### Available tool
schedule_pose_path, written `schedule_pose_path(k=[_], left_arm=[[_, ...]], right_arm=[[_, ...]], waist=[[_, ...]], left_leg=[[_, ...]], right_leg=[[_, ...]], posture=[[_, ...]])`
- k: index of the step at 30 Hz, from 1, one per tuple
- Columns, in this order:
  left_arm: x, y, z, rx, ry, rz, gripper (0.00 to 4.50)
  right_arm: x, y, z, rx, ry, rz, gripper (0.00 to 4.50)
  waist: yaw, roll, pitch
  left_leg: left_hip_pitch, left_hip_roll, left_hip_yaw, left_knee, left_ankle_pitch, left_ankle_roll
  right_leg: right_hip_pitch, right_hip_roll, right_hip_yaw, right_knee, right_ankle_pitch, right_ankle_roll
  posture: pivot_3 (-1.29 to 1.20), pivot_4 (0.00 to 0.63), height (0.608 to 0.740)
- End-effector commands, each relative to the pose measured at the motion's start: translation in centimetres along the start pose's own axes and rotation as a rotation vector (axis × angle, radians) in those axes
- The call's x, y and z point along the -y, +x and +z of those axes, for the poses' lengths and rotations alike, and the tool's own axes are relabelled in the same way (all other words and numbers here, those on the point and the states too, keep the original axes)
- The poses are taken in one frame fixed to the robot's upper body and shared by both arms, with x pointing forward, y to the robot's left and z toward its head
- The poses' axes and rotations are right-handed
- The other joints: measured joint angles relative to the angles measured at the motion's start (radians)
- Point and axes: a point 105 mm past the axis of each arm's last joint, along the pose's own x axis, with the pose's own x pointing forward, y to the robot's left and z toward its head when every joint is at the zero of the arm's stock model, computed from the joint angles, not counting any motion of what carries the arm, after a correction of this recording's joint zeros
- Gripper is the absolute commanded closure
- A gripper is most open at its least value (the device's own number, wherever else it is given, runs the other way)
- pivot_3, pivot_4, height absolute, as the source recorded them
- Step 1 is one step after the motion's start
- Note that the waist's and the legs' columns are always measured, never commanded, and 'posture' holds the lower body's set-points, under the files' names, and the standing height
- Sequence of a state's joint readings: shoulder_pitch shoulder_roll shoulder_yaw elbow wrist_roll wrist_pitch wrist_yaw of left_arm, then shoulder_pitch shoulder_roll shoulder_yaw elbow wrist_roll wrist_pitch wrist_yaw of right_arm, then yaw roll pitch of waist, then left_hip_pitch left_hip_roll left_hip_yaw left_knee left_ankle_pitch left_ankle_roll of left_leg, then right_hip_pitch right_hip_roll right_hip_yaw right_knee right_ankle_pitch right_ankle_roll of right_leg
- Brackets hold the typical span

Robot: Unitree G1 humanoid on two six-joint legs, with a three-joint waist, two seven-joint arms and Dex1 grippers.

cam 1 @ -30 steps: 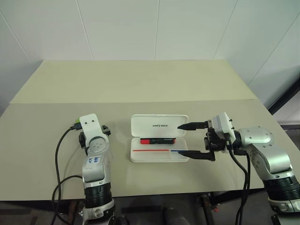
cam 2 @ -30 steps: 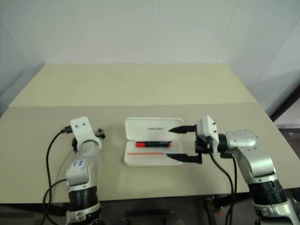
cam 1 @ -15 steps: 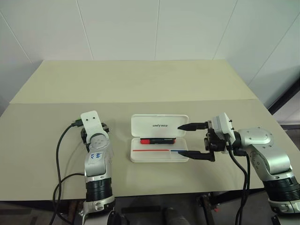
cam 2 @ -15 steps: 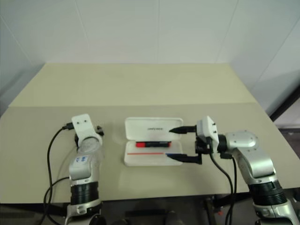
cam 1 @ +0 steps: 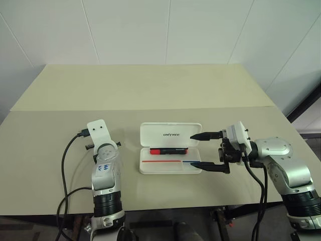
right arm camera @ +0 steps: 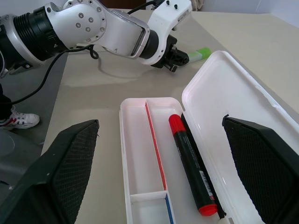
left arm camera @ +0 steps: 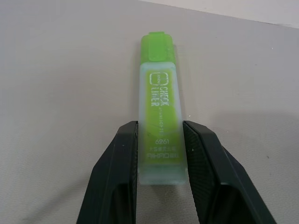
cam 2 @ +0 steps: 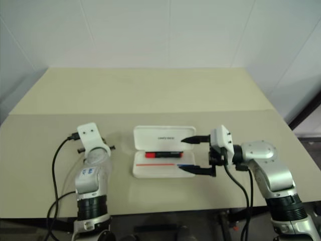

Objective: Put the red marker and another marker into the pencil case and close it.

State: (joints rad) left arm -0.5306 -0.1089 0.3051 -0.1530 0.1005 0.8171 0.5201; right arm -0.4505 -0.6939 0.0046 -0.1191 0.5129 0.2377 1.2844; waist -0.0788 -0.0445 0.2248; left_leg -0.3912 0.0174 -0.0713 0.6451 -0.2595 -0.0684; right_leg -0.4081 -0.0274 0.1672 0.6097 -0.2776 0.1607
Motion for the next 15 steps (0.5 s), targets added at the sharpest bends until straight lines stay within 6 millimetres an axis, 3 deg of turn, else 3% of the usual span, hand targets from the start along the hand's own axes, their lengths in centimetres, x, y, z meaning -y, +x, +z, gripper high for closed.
schedule_pose_path(k=[1, 15], left_arm=[[-0.5, -0.5, 0.2, 0.02, -0.039, -0.024, 3.33], [-0.5, -2.5, 5.9, 0.36, 0.04, -0.49, 3.33]], right_arm=[[-0.1, 0.0, 0.9, 0.02, -0.046, 0.003, 0.0], [0.2, 0.0, 0.8, 0.023, -0.054, -0.004, 0.0]], waist=[[0.0, 0.0, 0.0], [-0.002, 0.0, 0.0]], left_leg=[[0.0, 0.0, 0.0, 0.0, 0.0, 0.0], [0.0, 0.0, 0.0, 0.0, 0.0, 0.0]], right_leg=[[0.0, 0.0, 0.0, 0.0, 0.0, 0.0], [0.0, 0.0, 0.0, 0.0, 0.0, -0.001]], posture=[[0.0, 0.15, 0.74], [0.0, 0.15, 0.74]])
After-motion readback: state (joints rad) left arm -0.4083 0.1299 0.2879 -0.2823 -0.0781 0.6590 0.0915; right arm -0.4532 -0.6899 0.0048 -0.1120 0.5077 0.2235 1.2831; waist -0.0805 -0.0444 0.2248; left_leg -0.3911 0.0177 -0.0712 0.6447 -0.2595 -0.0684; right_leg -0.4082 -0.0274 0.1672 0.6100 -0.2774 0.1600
